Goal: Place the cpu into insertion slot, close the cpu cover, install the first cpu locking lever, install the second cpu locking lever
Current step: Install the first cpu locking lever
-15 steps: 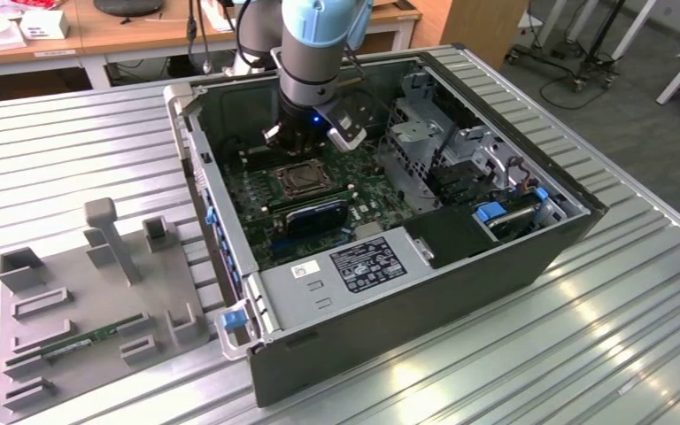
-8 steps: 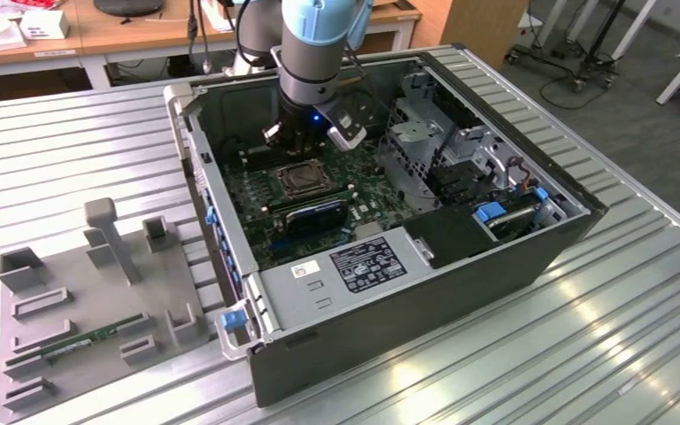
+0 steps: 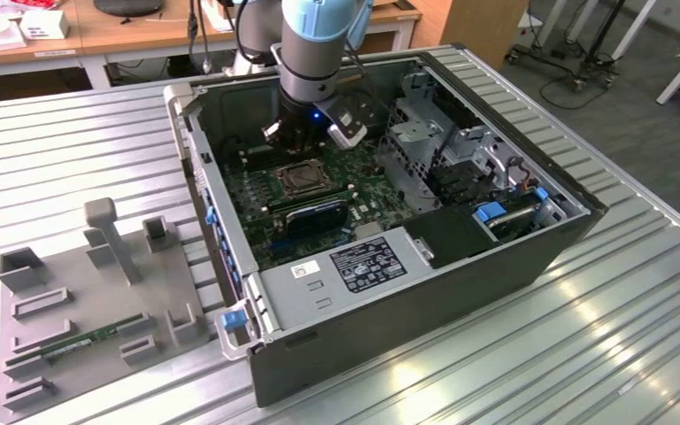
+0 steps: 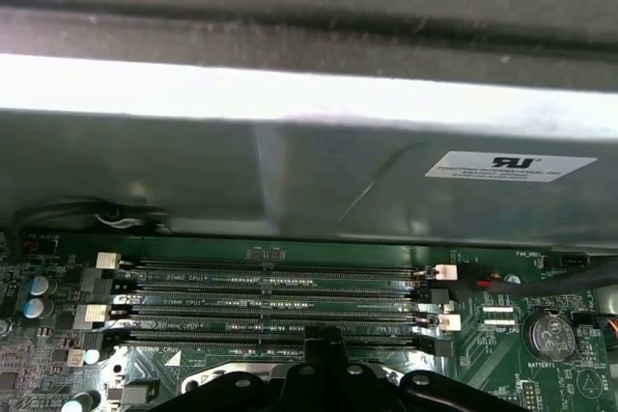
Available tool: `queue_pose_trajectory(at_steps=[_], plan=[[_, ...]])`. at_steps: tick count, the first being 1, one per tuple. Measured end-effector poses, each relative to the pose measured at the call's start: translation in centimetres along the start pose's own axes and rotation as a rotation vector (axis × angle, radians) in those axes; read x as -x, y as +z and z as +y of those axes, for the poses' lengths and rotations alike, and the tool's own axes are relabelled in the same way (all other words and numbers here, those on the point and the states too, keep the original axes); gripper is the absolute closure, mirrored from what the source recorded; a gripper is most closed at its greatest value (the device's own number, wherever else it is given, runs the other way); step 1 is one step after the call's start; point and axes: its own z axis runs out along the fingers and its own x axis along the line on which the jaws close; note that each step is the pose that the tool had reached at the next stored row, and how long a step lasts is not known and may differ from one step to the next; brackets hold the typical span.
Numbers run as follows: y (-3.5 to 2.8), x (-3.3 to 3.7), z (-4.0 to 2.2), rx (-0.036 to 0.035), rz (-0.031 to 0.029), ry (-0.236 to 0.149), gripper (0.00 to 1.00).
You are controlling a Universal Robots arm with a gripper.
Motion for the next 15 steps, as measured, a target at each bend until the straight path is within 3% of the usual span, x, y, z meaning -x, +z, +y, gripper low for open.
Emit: queue_pose_trajectory(at_steps=[15], plan=[[0.01,0.57,-0.03,-0.0001,0.0013,0.0,0.89]])
